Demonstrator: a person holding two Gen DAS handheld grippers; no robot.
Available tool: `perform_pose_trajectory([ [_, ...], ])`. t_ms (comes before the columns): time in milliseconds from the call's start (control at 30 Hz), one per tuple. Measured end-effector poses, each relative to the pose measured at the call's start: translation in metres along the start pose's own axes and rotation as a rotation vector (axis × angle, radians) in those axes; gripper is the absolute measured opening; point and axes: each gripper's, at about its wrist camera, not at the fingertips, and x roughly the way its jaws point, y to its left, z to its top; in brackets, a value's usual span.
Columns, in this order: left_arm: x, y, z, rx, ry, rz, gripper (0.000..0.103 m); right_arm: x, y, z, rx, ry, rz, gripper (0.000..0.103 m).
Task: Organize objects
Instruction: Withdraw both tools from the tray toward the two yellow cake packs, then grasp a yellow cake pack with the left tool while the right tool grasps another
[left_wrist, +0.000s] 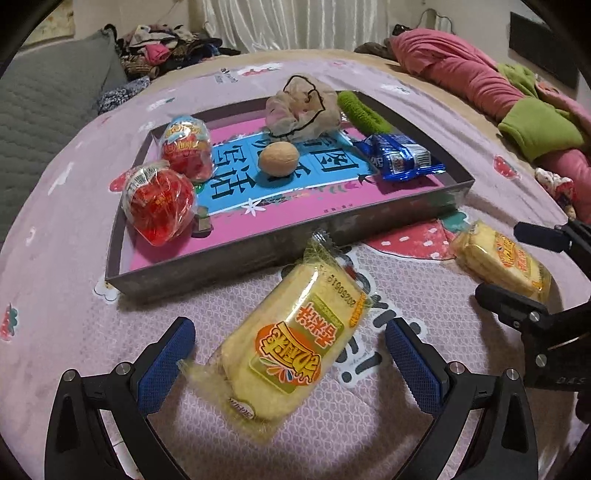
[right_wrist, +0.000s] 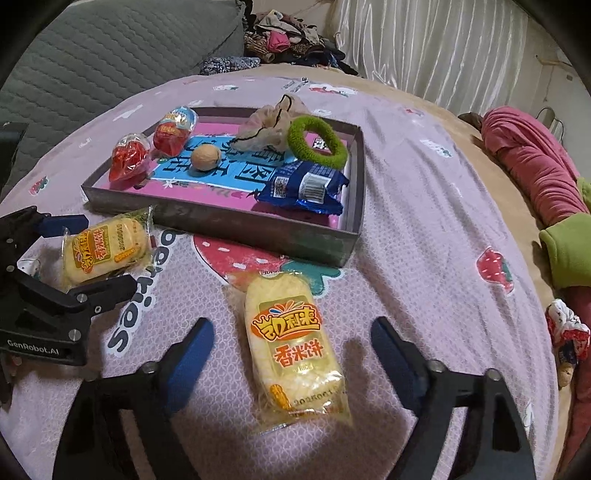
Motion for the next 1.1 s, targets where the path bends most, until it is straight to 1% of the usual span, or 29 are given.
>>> perform_pose_trajectory([
  [67,0.002,0.0,0.0,-0.001,0.007,-0.009,0.099,0.002,0.0,0.0,0.003,0.001,0.008,0.076],
  [133,0.002,0.0,-0.001,-0.005,-0.006,-0.007,0.095,0.002,0.0,0.0,0.014,-0.003,0.03,0.065],
  [233,0.003,0.0,-0.001,0.003,0.001,-0.003,0.093,0.003,0.002,-0.001,0.015,0.0,0.043,0.058],
  [333,0.0,-0.001,-0.001,0.004,-0.005,-0.011,0.074,0.0,0.006,-0.002,0.003,-0.003,0.036,0.055],
  [400,0.001,-0.002,-0.001,0.004,0.005,-0.019,0.071,-0.002,0.008,-0.003,0.006,-0.005,0.046,0.052],
  [467,-0.001,-0.002,-0.002,0.005,0.004,-0.026,0.063,-0.004,0.008,-0.004,0.01,-0.006,0.056,0.048],
  [533,-0.003,-0.003,-0.002,-0.001,0.002,-0.032,0.061,-0.006,0.009,-0.004,0.015,-0.007,0.066,0.042],
  [600,-0.006,-0.006,-0.003,0.008,-0.004,-0.028,0.056,-0.007,0.009,-0.005,0.022,-0.01,0.072,0.04],
  [733,-0.011,-0.008,-0.003,0.014,-0.017,-0.034,0.053,-0.014,0.009,-0.005,0.04,-0.026,0.101,0.04],
  [1000,-0.022,-0.001,-0.003,-0.019,-0.038,-0.063,0.051,-0.021,0.015,-0.004,0.038,-0.042,0.114,0.04],
  [1100,-0.027,0.0,-0.002,-0.024,-0.049,-0.052,0.05,-0.025,0.017,-0.002,0.035,-0.049,0.115,0.04],
])
